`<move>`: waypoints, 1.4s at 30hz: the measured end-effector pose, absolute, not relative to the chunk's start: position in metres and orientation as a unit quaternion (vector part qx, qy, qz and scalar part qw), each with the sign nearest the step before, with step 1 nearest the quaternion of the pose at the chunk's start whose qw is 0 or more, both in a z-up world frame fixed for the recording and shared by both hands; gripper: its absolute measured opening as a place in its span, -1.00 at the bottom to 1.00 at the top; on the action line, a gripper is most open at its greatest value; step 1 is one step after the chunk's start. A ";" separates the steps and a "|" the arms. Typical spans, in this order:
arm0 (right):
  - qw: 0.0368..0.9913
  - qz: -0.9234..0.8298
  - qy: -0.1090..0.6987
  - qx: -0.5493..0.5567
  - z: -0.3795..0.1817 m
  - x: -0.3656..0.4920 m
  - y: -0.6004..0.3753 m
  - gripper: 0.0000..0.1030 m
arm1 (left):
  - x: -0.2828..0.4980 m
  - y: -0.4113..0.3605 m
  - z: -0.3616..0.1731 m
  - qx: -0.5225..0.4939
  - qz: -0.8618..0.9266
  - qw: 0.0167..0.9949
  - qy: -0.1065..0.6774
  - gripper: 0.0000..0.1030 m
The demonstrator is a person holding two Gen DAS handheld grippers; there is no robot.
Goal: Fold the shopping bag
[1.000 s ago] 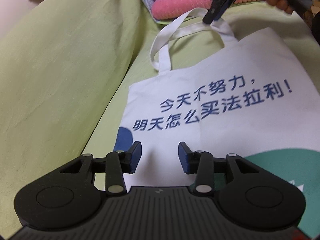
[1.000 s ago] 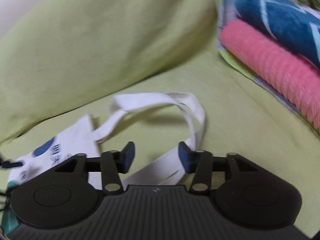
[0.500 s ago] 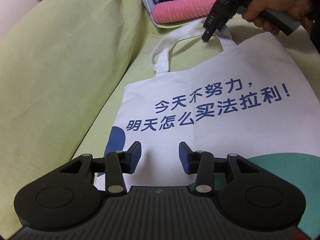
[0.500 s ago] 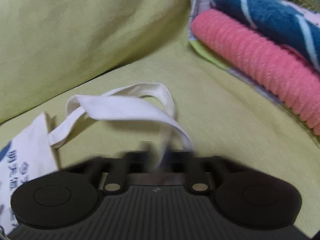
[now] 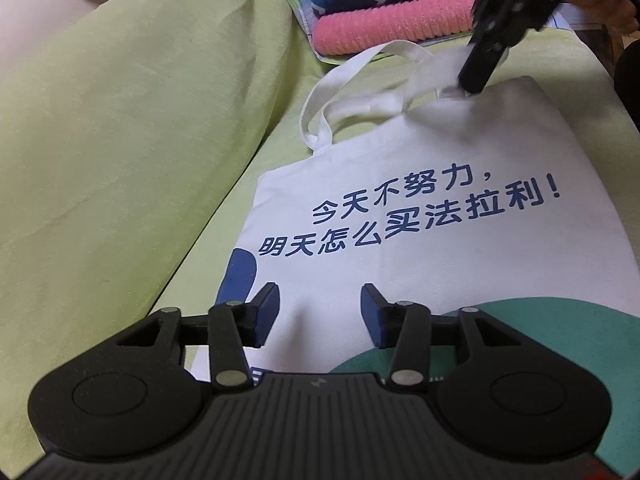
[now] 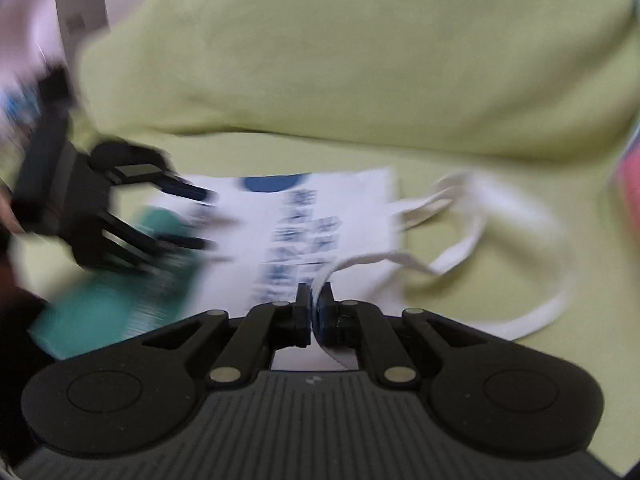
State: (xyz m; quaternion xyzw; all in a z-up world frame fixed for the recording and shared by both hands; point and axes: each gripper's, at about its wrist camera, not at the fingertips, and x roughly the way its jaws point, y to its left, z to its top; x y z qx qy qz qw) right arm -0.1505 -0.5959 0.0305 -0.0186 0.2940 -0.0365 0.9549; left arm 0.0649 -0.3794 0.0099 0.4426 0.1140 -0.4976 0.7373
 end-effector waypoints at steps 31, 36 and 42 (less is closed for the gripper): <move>0.939 -0.213 0.269 -0.010 -0.006 -0.168 -0.747 -0.21 | 0.071 -0.382 -0.005 0.446 -0.498 0.733 0.128 0.04; 0.943 -0.151 0.288 -0.072 -0.024 -0.117 -0.756 -0.21 | 0.076 -0.384 -0.006 0.454 -0.491 0.732 0.131 0.04; 0.931 -0.209 0.300 -0.021 -0.021 -0.068 -0.781 -0.60 | 0.083 -0.385 -0.006 0.456 -0.477 0.741 0.128 0.04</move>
